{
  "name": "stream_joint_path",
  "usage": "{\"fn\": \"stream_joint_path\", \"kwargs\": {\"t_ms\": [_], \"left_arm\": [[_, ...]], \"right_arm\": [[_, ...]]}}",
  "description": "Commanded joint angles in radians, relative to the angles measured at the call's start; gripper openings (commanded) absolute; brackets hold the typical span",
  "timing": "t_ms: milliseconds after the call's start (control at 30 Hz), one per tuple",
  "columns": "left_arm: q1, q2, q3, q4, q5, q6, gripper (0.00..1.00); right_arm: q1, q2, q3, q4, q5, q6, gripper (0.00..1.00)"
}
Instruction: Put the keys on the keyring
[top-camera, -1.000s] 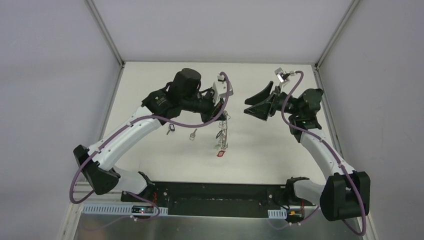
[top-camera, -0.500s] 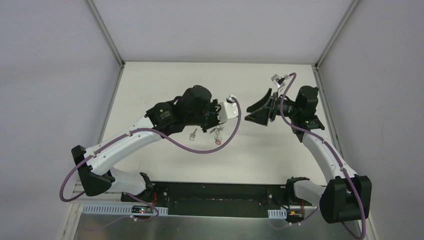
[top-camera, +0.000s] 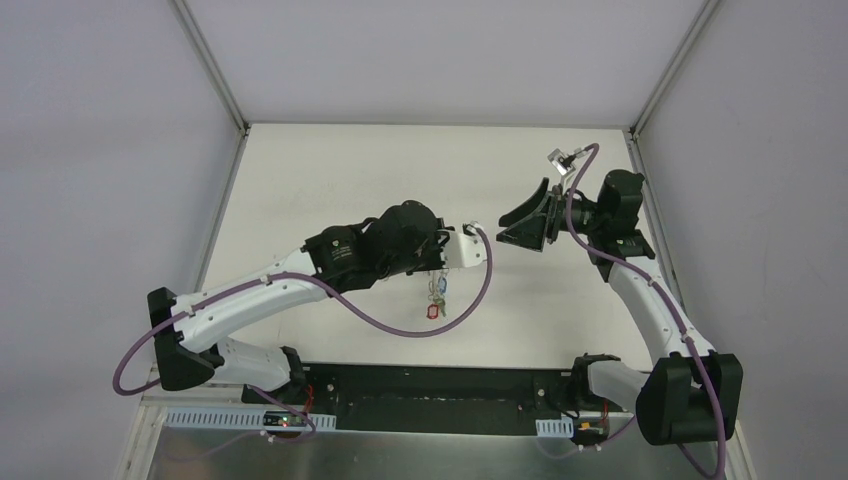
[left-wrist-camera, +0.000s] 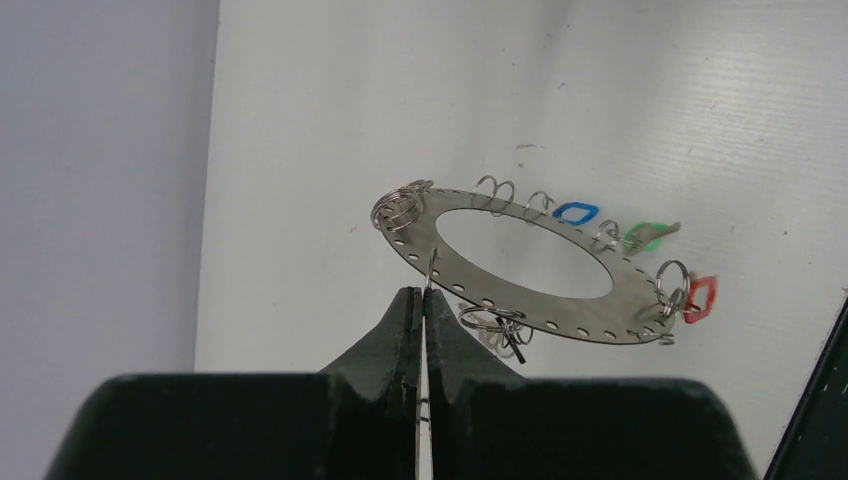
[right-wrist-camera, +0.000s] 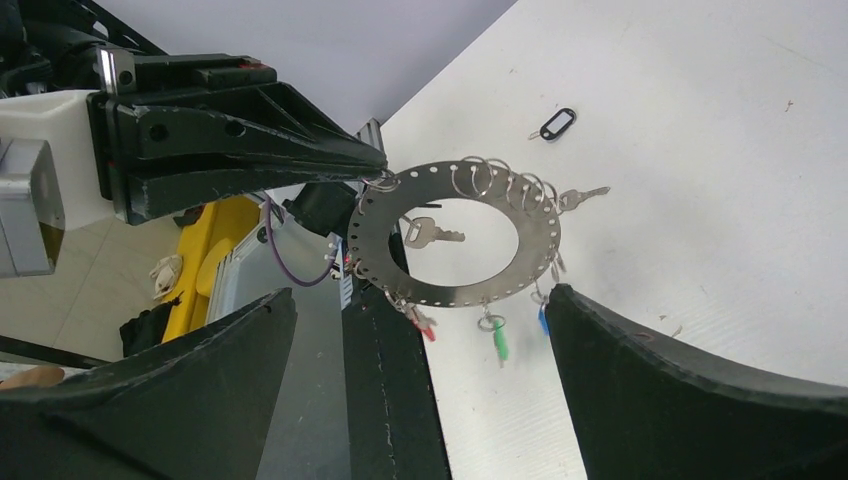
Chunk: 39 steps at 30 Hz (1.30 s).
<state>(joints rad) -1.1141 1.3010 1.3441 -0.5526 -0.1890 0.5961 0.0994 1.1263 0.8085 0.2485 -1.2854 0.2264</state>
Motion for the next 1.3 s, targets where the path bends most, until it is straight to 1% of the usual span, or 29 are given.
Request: {"fn": "stream_joint_path", "kwargs": {"t_ms": [0, 167, 433, 500, 667, 833, 967, 1100, 1267], "left_arm": [[-0.014, -0.067, -0.013, 0.076, -0.052, 0.043, 0.00], [-0.015, -0.087, -0.036, 0.054, 0.032, 0.043, 0.00], [-0.003, -0.113, -0.019, -0.034, 0.246, -0.008, 0.00], [0.019, -0.116, -0.005, -0.056, 0.329, -0.037, 0.00], [0.119, -0.134, 0.017, -0.082, 0.636, -0.152, 0.00], [0.203, -0.144, 0.024, -0.065, 0.836, -0.267, 0.00], [0.244, -0.143, 0.015, -0.018, 1.009, -0.334, 0.00], [0.268, -0.136, 0.002, 0.033, 1.136, -0.386, 0.00], [0.279, -0.132, -0.002, 0.057, 1.211, -0.415, 0.00]], "right_arm": [[-0.009, -0.011, 0.034, 0.006, -0.025, -0.035, 1.00], [-0.009, -0.016, 0.020, 0.006, -0.004, -0.054, 1.00], [-0.010, -0.020, 0.011, 0.005, -0.012, -0.063, 1.00], [-0.009, -0.020, 0.014, 0.000, -0.019, -0.075, 1.00], [-0.009, -0.021, 0.032, -0.031, -0.013, -0.110, 0.99], [-0.009, -0.044, 0.038, -0.042, -0.053, -0.135, 0.97], [-0.009, -0.052, 0.057, -0.134, -0.072, -0.237, 0.96], [-0.008, -0.057, 0.056, -0.152, -0.090, -0.279, 0.95], [-0.003, -0.061, 0.070, -0.187, -0.101, -0.307, 0.94]]}}
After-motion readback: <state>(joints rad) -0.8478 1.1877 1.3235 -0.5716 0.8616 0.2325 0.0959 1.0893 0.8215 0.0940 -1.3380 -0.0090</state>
